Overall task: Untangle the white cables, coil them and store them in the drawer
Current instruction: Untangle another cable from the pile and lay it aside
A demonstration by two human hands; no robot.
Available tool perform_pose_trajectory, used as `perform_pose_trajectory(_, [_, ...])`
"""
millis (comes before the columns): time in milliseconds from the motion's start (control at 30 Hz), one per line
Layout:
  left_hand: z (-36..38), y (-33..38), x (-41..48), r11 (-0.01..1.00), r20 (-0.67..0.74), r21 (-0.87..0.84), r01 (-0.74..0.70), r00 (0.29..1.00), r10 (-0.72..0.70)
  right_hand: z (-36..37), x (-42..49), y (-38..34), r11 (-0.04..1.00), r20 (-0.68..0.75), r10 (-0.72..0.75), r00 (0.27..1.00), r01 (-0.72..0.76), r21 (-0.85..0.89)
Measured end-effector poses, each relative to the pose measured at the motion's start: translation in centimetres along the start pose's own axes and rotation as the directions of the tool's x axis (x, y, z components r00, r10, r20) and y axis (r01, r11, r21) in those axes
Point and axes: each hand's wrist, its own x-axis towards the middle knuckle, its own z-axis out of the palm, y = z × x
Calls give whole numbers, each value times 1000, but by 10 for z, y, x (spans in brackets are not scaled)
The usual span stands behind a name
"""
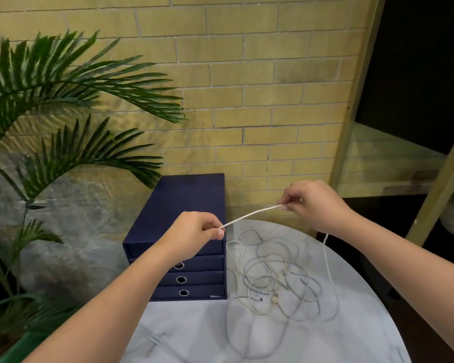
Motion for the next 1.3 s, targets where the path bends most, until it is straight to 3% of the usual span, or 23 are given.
perform_pose_trajectory(67, [0, 1, 0, 1000, 24, 5, 9, 1000, -9, 2, -1, 1, 1000, -82, 8, 997, -7, 14])
perform_pose_trajectory(200, [7, -1, -1, 995, 143, -87, 56, 989, -43, 7, -5, -10, 943, -202, 73, 977, -2, 332])
perform_pose_trajectory(300, [11, -5, -3, 966, 134, -242, 92, 989, -61, 7, -8, -17, 837, -165, 130, 978, -19, 546])
perform_pose_trajectory(367, [10, -8, -4, 944, 101, -313, 105, 992, -76, 7, -11, -17, 811, -108, 131, 985, -44, 584])
perform_pose_trajectory(533, [12, -6, -5, 987, 31, -142, 73, 997, -69, 6, -16, -15, 846, -5, 107, 994, -88, 526])
perform_pose_trajectory(700, [15, 25, -5, 942, 86, -337, -7, 996, 39, 4, -12, -19, 936, -44, 37, 998, -19, 352])
perform_pose_trajectory(833, [18, 34, 0, 980, -62, -175, -99, 994, 90, 0, -11, -24, 952, -44, -9, 999, 22, 306])
perform_pose_trajectory(1000, [20, 33, 1, 969, -243, -221, -114, 968, 58, 1, -15, -33, 954, 53, -149, 987, 130, 270])
perform_pose_trajectory(1200, [12, 45, 0, 927, -129, -375, 11, 990, -65, 0, -18, -25, 974, 36, -218, 975, 215, 78])
perform_pose_trajectory(1300, [7, 44, 4, 938, -78, -338, 71, 992, -104, -3, -20, -30, 963, -3, -268, 963, 268, 30])
